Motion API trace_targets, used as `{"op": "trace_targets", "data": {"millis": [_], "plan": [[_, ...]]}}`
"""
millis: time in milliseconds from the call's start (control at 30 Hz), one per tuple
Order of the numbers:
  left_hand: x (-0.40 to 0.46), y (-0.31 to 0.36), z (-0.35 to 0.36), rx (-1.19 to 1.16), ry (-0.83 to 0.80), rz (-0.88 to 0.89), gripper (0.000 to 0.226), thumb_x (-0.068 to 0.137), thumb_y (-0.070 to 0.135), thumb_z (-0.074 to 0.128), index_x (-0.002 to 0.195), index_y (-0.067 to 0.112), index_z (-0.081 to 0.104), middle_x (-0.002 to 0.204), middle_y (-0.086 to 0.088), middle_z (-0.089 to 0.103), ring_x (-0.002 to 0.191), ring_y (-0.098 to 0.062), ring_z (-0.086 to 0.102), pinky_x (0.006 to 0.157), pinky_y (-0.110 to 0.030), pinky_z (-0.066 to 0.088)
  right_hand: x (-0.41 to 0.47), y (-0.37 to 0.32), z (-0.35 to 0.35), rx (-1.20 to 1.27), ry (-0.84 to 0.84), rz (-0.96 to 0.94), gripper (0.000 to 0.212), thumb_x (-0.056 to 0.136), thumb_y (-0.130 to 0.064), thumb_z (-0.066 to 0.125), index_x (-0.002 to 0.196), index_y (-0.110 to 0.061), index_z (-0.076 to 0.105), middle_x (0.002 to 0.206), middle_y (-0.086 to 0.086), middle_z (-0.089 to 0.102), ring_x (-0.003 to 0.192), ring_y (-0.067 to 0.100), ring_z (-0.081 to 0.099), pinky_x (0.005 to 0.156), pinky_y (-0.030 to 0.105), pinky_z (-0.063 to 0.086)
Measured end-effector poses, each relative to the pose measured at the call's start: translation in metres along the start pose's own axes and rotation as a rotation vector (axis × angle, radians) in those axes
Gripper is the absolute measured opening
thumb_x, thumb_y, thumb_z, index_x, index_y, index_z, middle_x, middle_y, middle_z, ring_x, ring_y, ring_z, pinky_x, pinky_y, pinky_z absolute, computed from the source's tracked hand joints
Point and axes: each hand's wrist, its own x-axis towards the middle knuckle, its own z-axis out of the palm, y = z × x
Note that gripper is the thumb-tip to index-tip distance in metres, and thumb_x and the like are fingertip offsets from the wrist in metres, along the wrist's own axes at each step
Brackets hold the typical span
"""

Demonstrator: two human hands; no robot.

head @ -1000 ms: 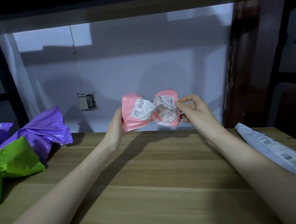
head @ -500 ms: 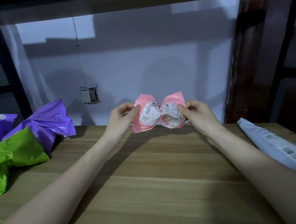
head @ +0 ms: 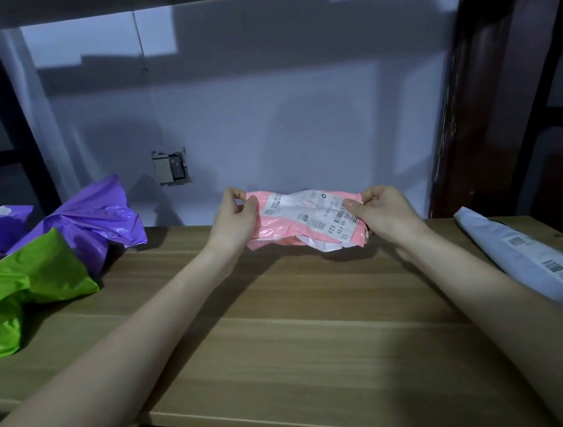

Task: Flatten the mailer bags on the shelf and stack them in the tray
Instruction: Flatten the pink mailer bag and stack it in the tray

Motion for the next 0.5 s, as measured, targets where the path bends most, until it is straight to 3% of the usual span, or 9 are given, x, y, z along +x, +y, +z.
{"op": "trace_targets", "data": {"millis": [100, 233, 367, 433, 500], "plan": [[0.001, -0.002, -0.007, 0.060, -0.092, 0.010, 0.025, 0.089, 0.012, 0.053, 0.109, 0.019, 0.039, 0.071, -0.002, 0.050, 0.055, -0.015, 0.045, 0.053, -0.026, 0.035, -0.006, 0.001, -0.005, -0.073, -0.129, 0.129, 0.017, 0.086, -0.019, 0.065, 0.088, -0.014, 0.049, 0.072, 0.006, 0.058, 0.055, 0.015, 0.050, 0.049, 0.026, 0.035], [-0.001, -0.004, -0.013, 0.271, -0.277, 0.037, 0.039, 0.086, 0.019, 0.053, 0.121, 0.033, 0.040, 0.072, 0.001, 0.056, 0.060, -0.018, 0.048, 0.057, -0.027, 0.034, -0.010, 0.004, -0.007, -0.234, -0.326, 0.250, 0.036, 0.085, -0.016, 0.063, 0.113, -0.013, 0.040, 0.062, 0.005, 0.049, 0.047, 0.015, 0.038, 0.045, 0.026, 0.028], [-0.005, -0.007, -0.010, 0.617, -0.410, 0.084, 0.047, 0.083, 0.038, 0.058, 0.125, 0.033, 0.036, 0.095, -0.001, 0.068, 0.077, -0.028, 0.067, 0.059, -0.028, 0.051, -0.009, 0.006, -0.005, -0.510, -0.324, 0.121, 0.047, 0.080, -0.016, 0.065, 0.121, -0.014, 0.042, 0.107, 0.006, 0.053, 0.088, 0.021, 0.055, 0.061, 0.029, 0.040], [-0.004, -0.007, -0.011, 0.678, -0.470, 0.071, 0.060, 0.080, 0.040, 0.063, 0.131, 0.034, 0.032, 0.104, -0.001, 0.064, 0.086, -0.027, 0.065, 0.070, -0.030, 0.051, -0.009, 0.007, -0.005, -0.601, -0.355, 0.099, 0.050, 0.078, -0.019, 0.068, 0.122, -0.015, 0.043, 0.120, 0.008, 0.047, 0.098, 0.022, 0.053, 0.068, 0.029, 0.044], [-0.001, -0.008, -0.014, 0.756, -0.555, 0.077, 0.072, 0.079, 0.043, 0.065, 0.139, 0.035, 0.025, 0.122, -0.003, 0.052, 0.108, -0.024, 0.054, 0.087, -0.032, 0.044, -0.010, 0.009, -0.004, -0.674, -0.352, 0.062, 0.051, 0.078, -0.021, 0.068, 0.124, -0.018, 0.045, 0.126, 0.009, 0.038, 0.111, 0.024, 0.046, 0.086, 0.031, 0.044]]}}
